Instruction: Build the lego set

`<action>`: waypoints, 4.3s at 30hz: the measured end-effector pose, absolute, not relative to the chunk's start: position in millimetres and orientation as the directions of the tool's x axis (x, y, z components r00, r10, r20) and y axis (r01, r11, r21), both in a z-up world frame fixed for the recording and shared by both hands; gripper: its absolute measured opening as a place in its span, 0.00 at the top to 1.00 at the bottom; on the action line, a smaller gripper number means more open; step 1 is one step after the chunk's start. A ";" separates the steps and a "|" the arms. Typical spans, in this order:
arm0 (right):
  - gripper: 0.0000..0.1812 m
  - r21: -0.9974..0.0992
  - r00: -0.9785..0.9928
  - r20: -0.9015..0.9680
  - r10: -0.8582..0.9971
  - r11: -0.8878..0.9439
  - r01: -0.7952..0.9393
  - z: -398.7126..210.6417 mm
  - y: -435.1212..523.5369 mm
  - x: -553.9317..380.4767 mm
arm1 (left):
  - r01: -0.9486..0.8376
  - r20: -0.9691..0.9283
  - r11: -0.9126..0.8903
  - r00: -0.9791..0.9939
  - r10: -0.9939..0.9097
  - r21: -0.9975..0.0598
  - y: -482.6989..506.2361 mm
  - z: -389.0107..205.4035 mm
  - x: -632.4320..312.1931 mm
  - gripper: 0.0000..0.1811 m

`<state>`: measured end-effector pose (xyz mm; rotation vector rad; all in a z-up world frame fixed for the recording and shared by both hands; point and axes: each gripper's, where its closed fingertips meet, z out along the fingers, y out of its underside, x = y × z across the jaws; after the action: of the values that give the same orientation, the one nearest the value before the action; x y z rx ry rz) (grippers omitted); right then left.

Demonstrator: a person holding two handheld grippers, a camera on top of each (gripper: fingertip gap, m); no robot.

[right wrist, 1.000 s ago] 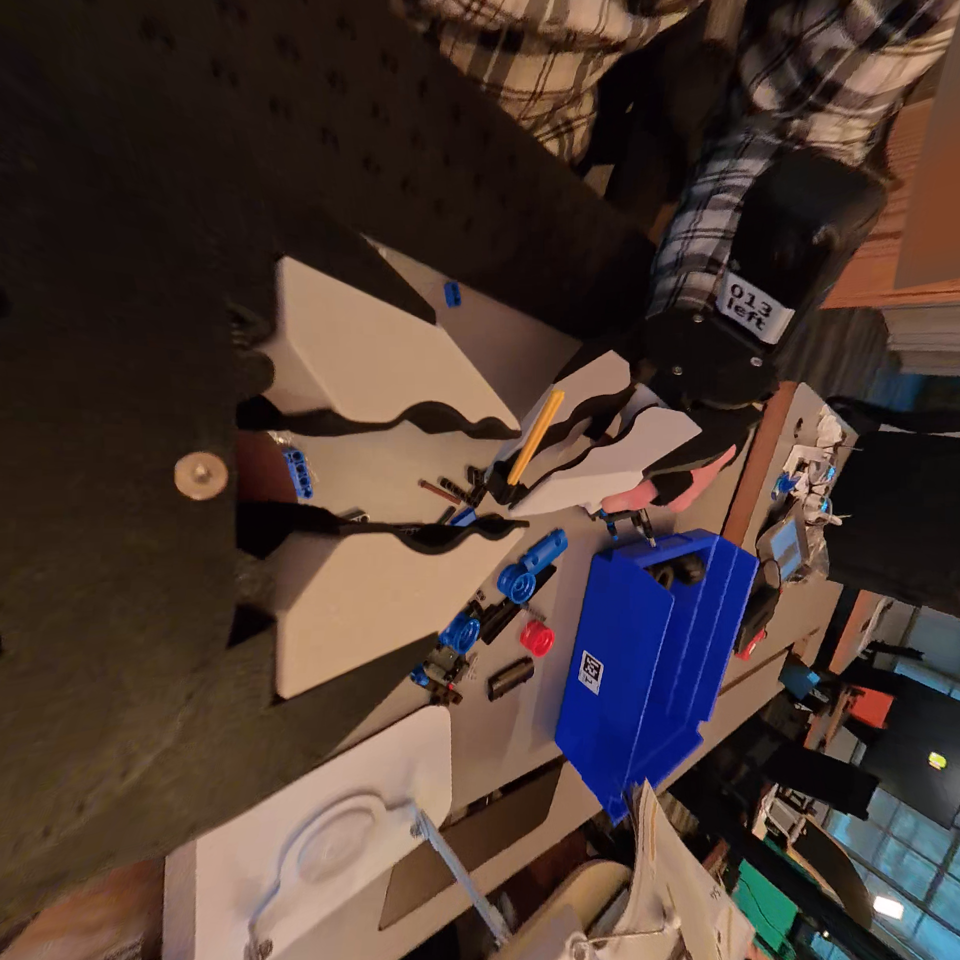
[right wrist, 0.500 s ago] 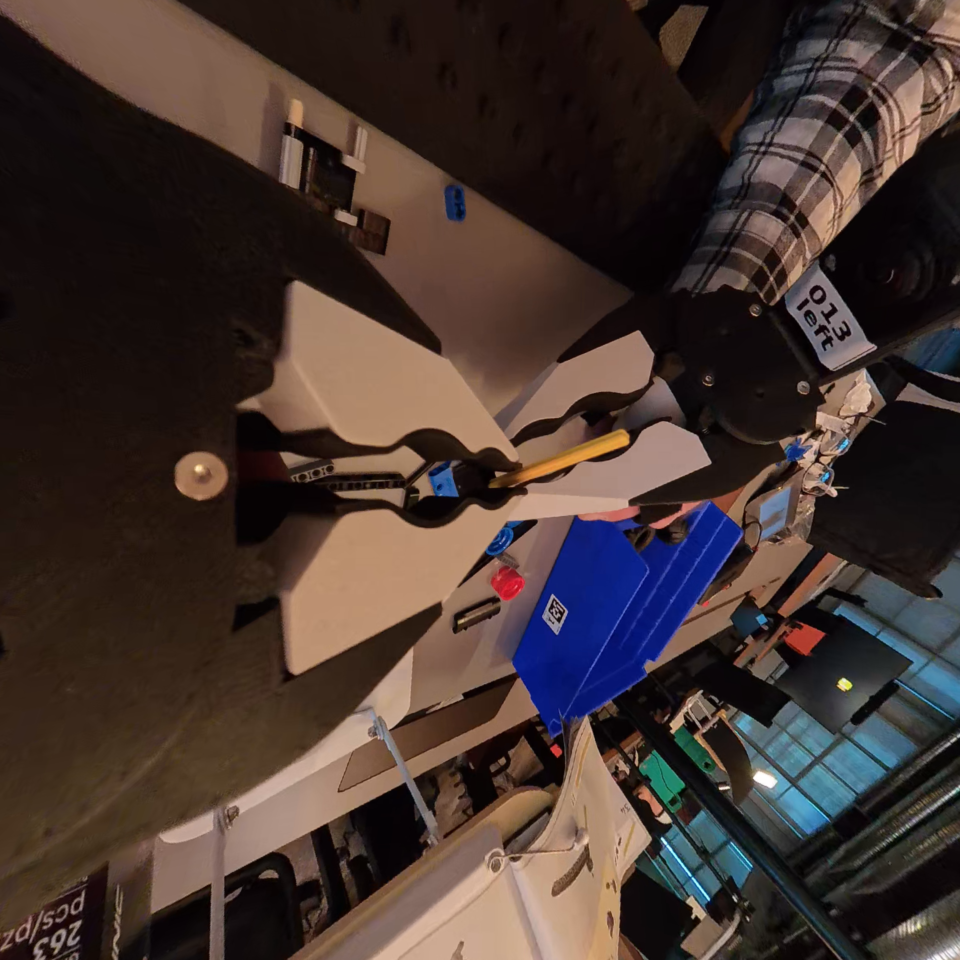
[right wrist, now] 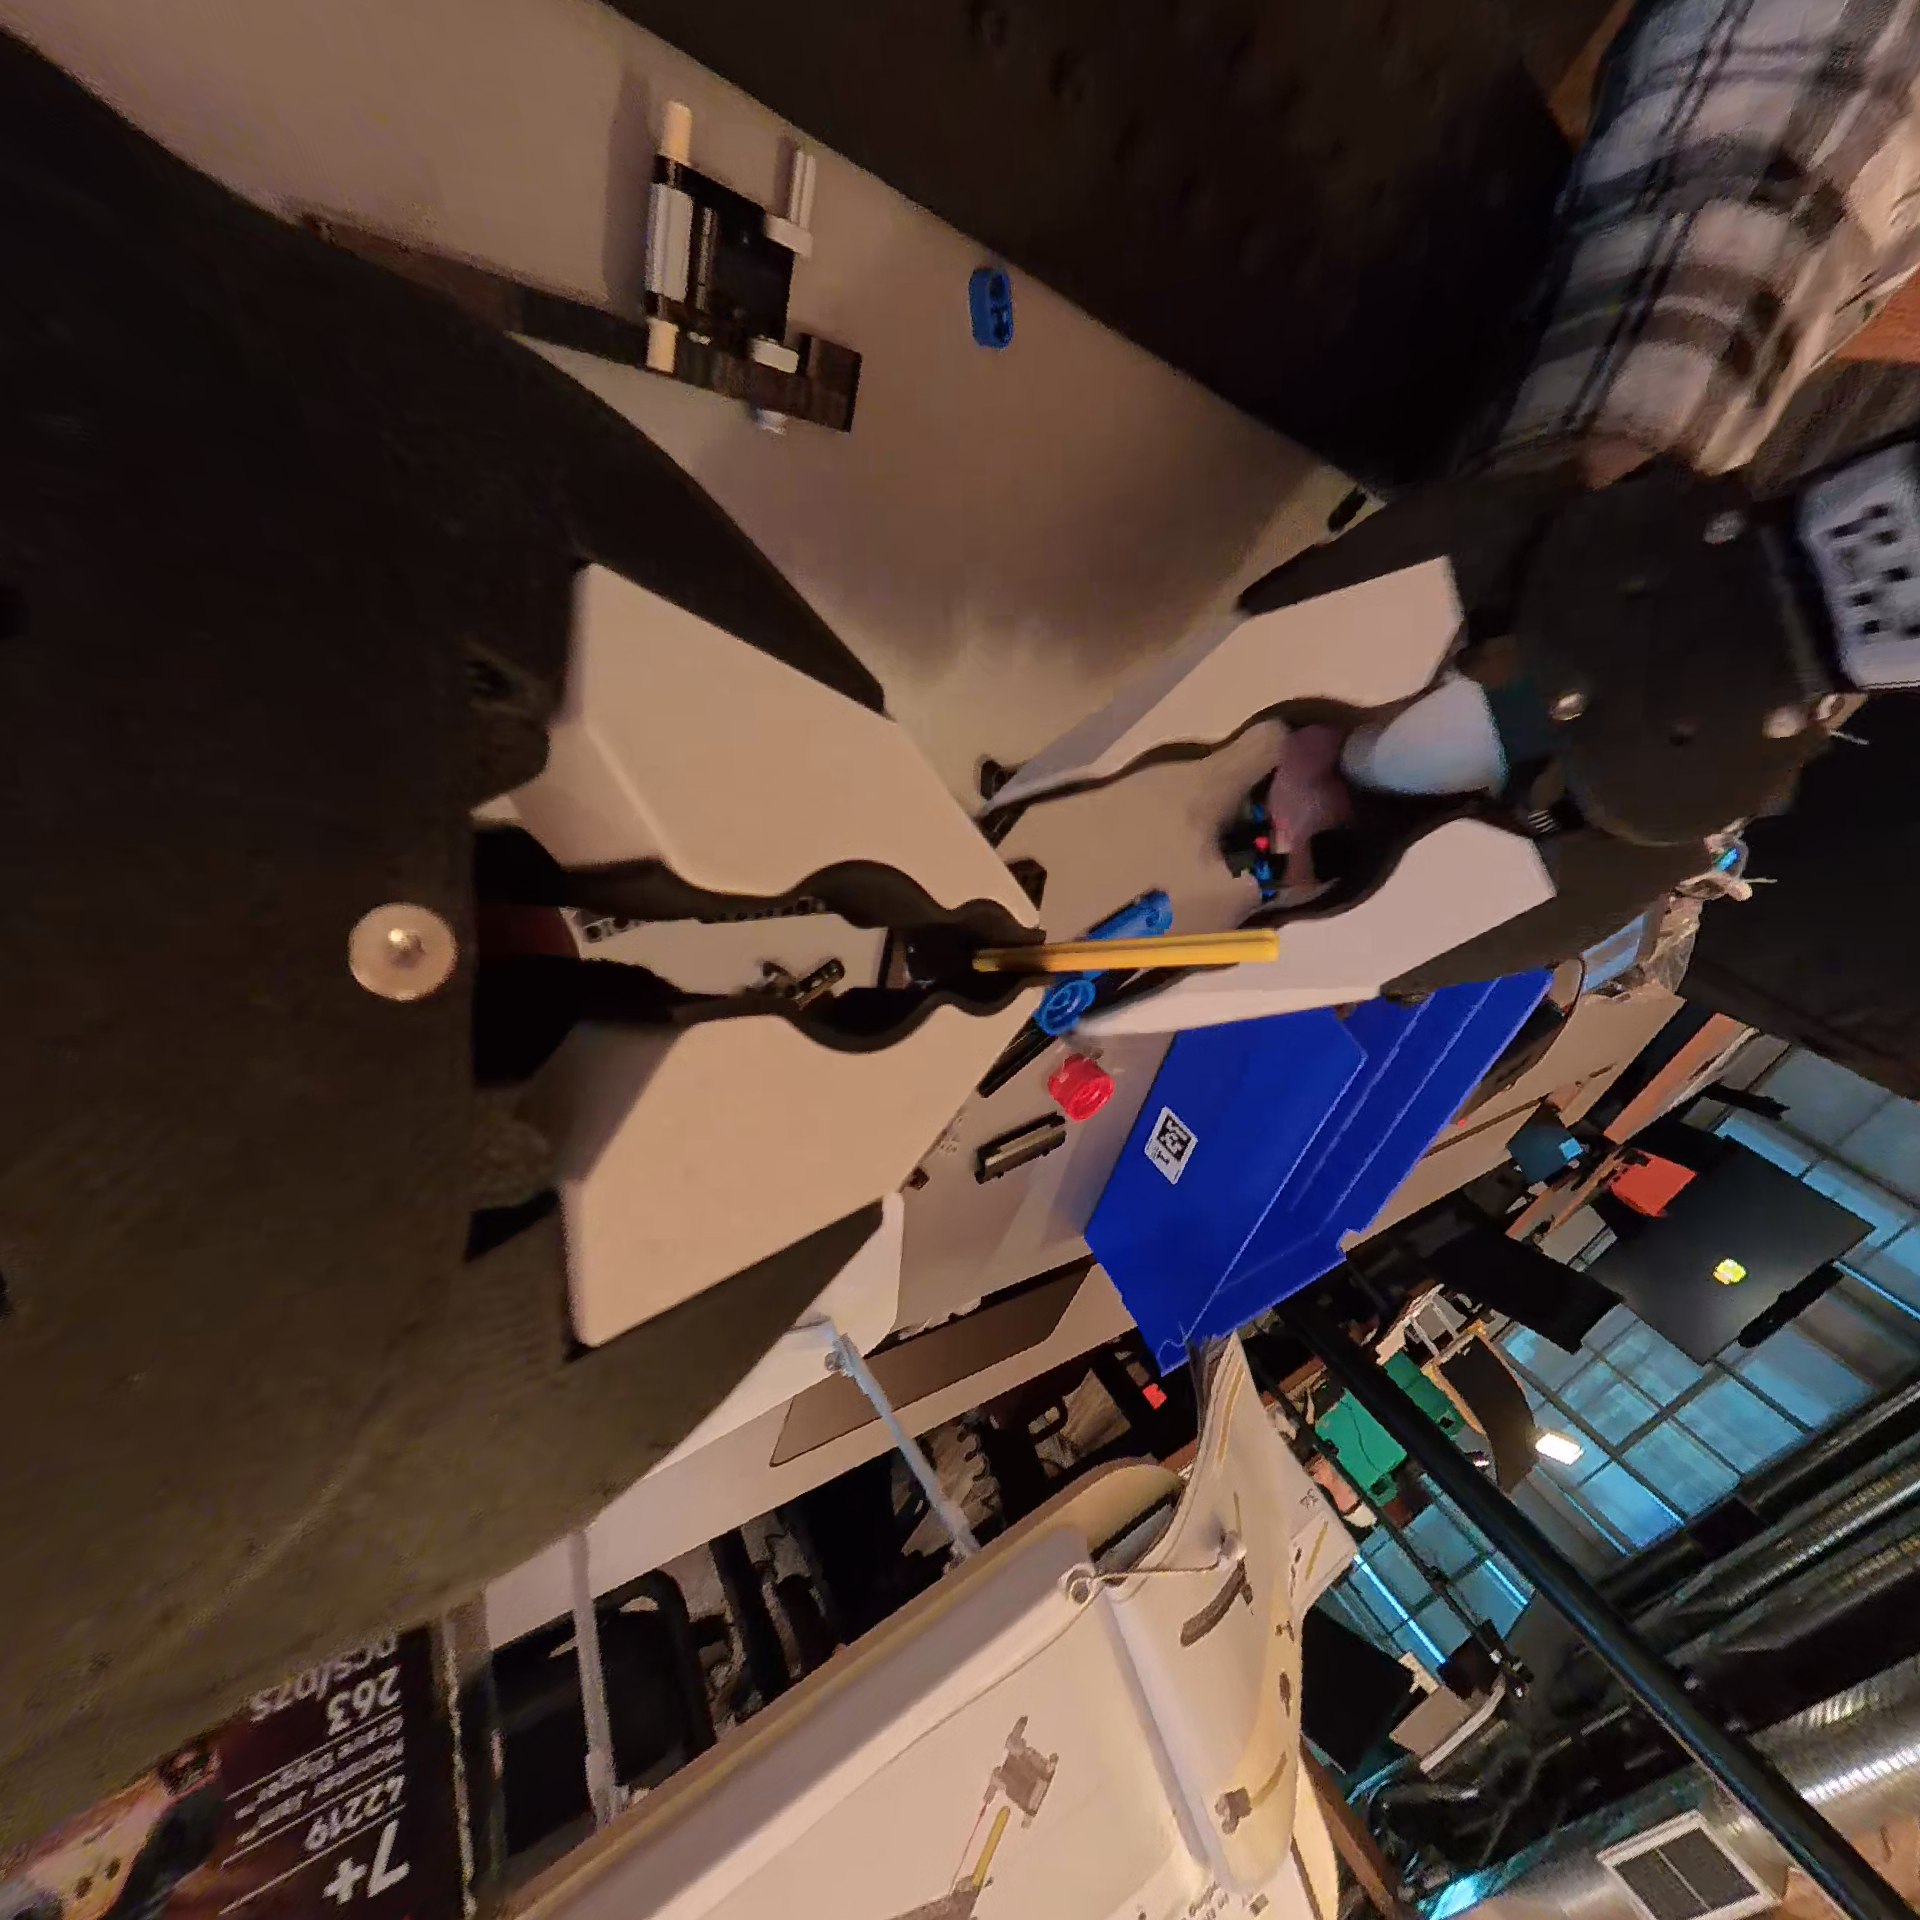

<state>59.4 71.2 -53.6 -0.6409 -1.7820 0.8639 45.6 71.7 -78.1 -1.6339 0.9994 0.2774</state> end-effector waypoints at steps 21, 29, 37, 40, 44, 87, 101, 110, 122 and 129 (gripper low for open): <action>0.99 -0.774 -0.374 0.533 0.759 0.615 0.146 -91.1 92.3 68.6 | -0.835 -0.283 -0.157 0.347 -0.894 -0.528 12.6 -178.0 103.2 0.92; 0.99 -0.772 -0.375 0.530 0.761 0.615 0.158 -94.0 93.8 68.2 | -0.832 -0.206 -0.388 0.493 -0.845 -0.396 35.3 -164.9 32.6 0.66; 0.99 -0.741 -0.385 0.536 0.751 0.637 0.210 -109.3 97.1 64.9 | -0.568 -0.164 -0.621 0.795 -0.584 -0.540 37.4 -164.0 79.8 0.71; 0.99 -0.739 -0.382 0.542 0.749 0.641 0.208 -108.0 96.5 65.2 | -0.579 -0.286 -0.615 0.809 -0.513 -0.536 48.9 -174.7 79.4 0.81; 0.99 -0.741 -0.374 0.546 0.750 0.640 0.203 -105.5 97.1 66.0 | -0.679 -0.433 -0.571 0.734 -0.522 -0.462 48.5 -175.8 66.5 0.92; 0.99 -0.209 -0.306 0.879 0.366 0.872 0.443 -121.0 75.4 32.4 | -0.695 -0.533 -0.180 0.669 -0.518 -0.696 -2.5 -109.7 43.2 0.97; 0.98 -0.076 -0.353 0.897 0.267 0.879 0.470 -126.5 82.5 32.3 | -0.687 -0.510 -0.199 0.673 -0.535 -0.699 6.4 -112.7 46.0 0.97; 0.98 -0.081 -0.345 0.895 0.284 0.863 0.499 -126.9 90.9 38.4 | -0.692 -0.499 -0.224 0.672 -0.547 -0.686 9.9 -117.5 44.6 0.97; 0.99 -0.017 -0.379 0.892 0.247 0.856 0.517 -135.2 97.3 40.0 | -0.698 -0.490 -0.241 0.668 -0.561 -0.675 15.9 -118.4 50.8 0.97; 0.99 -0.008 -0.400 0.880 0.257 0.849 0.529 -139.3 100.3 43.6 | -0.697 -0.489 -0.247 0.670 -0.559 -0.673 16.9 -120.2 51.7 0.97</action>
<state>43.6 100.3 -139.3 -0.5777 -2.0015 -0.3336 51.7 16.9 -120.2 -1.9305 0.9809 0.1827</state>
